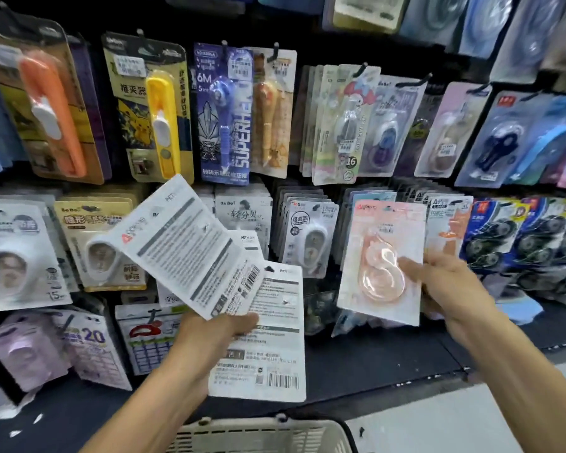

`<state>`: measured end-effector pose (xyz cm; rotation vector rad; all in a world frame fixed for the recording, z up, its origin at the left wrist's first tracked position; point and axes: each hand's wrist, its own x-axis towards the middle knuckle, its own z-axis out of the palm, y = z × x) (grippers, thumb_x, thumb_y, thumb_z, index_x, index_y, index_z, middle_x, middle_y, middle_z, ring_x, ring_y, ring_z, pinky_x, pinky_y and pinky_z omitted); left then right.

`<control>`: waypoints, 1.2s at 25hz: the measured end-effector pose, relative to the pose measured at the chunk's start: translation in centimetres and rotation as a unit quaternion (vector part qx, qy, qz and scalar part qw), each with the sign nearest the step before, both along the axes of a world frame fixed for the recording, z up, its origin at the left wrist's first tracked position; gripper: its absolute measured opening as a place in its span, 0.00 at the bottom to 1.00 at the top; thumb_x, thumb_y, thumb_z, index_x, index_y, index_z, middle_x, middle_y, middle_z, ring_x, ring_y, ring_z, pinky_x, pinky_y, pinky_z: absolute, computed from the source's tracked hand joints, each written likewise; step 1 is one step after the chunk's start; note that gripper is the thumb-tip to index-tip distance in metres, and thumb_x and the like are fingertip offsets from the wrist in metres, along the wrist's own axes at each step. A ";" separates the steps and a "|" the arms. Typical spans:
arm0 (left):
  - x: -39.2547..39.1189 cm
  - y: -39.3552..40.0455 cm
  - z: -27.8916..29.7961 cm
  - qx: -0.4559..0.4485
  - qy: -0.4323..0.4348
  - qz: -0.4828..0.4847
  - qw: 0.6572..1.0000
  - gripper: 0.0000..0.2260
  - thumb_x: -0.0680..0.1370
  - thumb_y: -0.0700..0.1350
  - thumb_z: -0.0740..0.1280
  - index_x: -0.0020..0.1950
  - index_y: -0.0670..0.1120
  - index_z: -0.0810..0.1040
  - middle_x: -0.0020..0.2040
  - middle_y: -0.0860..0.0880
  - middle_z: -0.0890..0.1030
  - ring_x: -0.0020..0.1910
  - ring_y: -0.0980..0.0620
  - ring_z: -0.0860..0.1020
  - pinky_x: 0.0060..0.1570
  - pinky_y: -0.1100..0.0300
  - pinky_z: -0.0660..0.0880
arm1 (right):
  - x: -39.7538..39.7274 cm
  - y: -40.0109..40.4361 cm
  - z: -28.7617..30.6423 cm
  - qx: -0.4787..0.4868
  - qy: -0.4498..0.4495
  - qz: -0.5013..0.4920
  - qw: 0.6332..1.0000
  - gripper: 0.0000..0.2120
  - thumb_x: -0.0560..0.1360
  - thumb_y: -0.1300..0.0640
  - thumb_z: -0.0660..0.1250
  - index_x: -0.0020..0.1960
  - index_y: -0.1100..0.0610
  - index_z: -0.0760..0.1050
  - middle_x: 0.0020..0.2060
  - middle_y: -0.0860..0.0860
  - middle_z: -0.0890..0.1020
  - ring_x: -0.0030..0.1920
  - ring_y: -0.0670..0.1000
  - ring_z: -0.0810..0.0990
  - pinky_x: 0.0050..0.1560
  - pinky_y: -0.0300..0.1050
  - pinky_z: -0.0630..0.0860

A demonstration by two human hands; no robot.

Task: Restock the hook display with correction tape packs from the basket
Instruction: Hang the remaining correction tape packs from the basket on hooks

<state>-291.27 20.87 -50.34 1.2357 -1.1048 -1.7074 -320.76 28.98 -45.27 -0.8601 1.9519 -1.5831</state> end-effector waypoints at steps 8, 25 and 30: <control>-1.0 1.5 1.3 0.036 0.009 -0.085 0.996 0.13 0.73 0.29 0.72 0.55 0.41 0.83 0.47 0.40 0.88 0.43 0.37 0.87 0.41 0.43 0.84 | -4.4 -4.0 -2.5 -0.033 -0.001 -0.149 0.988 0.07 0.74 0.54 0.75 0.42 0.56 0.80 0.42 0.56 0.86 0.44 0.60 0.85 0.49 0.66 0.82; -1.3 2.8 0.8 -0.196 -0.215 -0.154 0.944 0.34 0.69 0.43 0.75 0.55 0.79 0.65 0.49 0.66 0.84 0.49 0.59 0.84 0.49 0.50 0.83 | 11.3 -2.1 -0.5 -0.103 0.043 0.084 0.990 0.13 0.83 0.49 0.62 0.52 0.56 0.81 0.44 0.60 0.85 0.40 0.63 0.84 0.34 0.52 0.83; 0.0 1.3 1.9 -0.147 -0.061 -0.092 0.983 0.32 0.72 0.31 0.75 0.53 0.70 0.73 0.51 0.57 0.87 0.47 0.54 0.87 0.42 0.53 0.84 | 0.9 -1.4 0.0 -0.069 -0.151 -0.107 0.980 0.07 0.82 0.54 0.65 0.51 0.55 0.80 0.48 0.55 0.84 0.37 0.58 0.83 0.22 0.45 0.78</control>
